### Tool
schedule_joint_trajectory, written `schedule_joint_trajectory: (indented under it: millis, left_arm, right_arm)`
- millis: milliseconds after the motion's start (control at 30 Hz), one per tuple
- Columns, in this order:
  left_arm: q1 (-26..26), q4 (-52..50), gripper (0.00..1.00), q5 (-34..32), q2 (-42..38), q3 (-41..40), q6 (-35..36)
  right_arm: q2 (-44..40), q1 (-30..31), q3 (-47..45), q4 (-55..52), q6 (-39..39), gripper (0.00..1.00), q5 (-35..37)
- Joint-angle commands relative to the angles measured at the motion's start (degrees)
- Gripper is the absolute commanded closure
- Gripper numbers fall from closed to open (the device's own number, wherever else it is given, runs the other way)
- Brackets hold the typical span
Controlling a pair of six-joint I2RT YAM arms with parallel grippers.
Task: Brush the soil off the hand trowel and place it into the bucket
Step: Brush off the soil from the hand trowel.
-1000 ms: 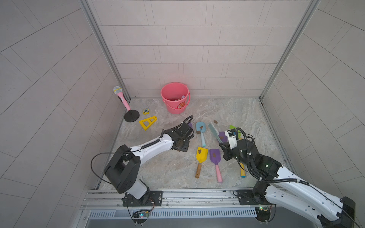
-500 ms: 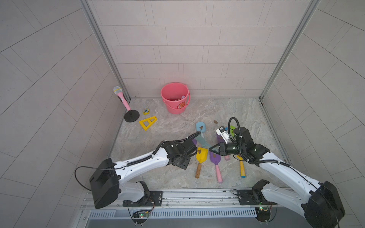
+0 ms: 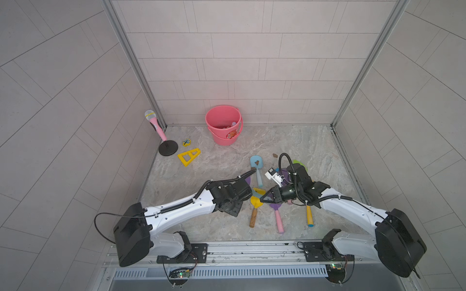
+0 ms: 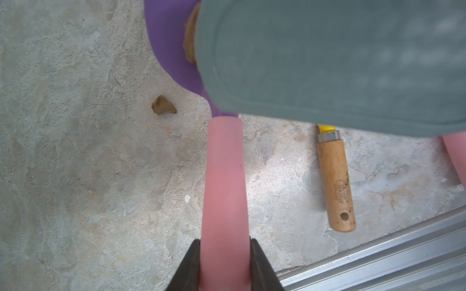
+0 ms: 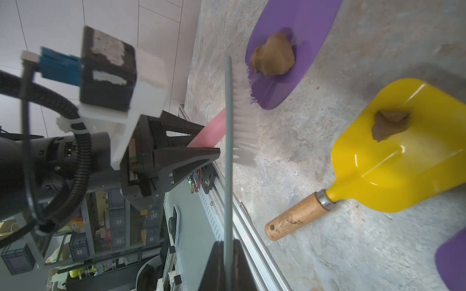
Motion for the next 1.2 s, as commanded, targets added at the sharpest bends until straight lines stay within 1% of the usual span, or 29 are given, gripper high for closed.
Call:
schedule_joint_trajectory:
  millis: [0,233,400,633,733,900,1000,1167]
  left_arm:
    - [-0.26,-0.71,1.00,-1.95,-0.05,0.54,-0.42]
    - [-0.34,-0.80,1.00,-1.70,-0.39,-0.82,-0.48]
    - [-0.34,-0.75,1.00,-2.02,-0.93,-1.47,-0.79]
    - [-0.34,0.26,1.00,-1.76,-0.93,-2.30,-1.17]
    - [-0.34,0.55,1.00,-1.67,-1.11,-2.39,-1.12]
    - [-0.34,0.69,1.00,-1.66,-0.92,-2.47,-1.31]
    - [-0.34,1.27,1.00,-0.94,-1.45,-2.40,-1.30]
    - [-0.34,1.94,1.00,-0.26,-2.39,-2.39,-1.67]
  right_arm:
    - [1.20,0.22,2.14,-2.78,-3.00,1.00,3.68]
    - [-0.58,-2.03,2.77,-4.54,-3.99,1.00,10.61]
    - [-2.84,-3.98,3.82,-5.03,-4.06,1.00,12.81]
    - [-7.37,-4.09,3.55,-5.94,-4.48,1.00,16.20]
    - [-7.90,-3.36,2.42,-4.29,-4.16,1.00,13.55]
    - [-8.04,0.21,1.25,-1.32,-4.16,1.00,10.89]
    - [-5.41,2.39,0.97,1.16,-3.15,1.00,8.70]
    - [-0.83,3.29,0.71,2.68,-1.46,1.00,9.77]
